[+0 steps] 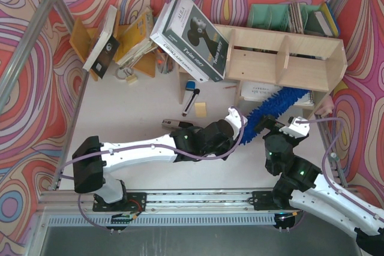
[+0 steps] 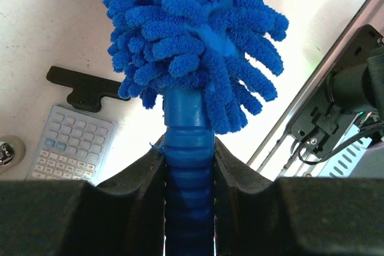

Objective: Dust the bookshelf with a duster

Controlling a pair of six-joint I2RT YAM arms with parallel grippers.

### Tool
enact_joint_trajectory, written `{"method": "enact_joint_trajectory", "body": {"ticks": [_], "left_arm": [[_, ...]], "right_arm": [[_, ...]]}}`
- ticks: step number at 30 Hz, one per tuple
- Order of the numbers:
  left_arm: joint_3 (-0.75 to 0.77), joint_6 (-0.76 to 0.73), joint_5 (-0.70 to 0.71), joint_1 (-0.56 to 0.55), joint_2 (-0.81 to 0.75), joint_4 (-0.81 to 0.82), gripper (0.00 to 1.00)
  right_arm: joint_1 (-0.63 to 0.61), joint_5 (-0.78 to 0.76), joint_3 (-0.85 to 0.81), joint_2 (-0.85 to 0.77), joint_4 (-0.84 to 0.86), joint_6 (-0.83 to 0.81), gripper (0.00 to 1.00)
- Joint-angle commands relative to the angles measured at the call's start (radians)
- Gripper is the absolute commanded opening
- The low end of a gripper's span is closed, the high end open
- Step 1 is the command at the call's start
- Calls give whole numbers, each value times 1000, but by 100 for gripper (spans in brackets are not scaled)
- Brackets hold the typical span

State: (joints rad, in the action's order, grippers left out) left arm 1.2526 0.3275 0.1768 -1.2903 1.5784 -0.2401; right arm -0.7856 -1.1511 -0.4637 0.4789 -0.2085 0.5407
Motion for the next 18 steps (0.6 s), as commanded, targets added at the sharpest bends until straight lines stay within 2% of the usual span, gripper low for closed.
{"method": "enact_joint_trajectory", "body": {"ticks": [1, 10, 18], "left_arm": [[-10, -30, -55, 2, 4, 60, 0], [7, -54, -129, 2, 105, -3, 0], [-15, -64, -25, 2, 14, 37, 0]], "right_arm": [[1, -36, 2, -5, -40, 2, 99], [2, -35, 2, -4, -40, 2, 99], [2, -36, 1, -6, -43, 6, 99]]}}
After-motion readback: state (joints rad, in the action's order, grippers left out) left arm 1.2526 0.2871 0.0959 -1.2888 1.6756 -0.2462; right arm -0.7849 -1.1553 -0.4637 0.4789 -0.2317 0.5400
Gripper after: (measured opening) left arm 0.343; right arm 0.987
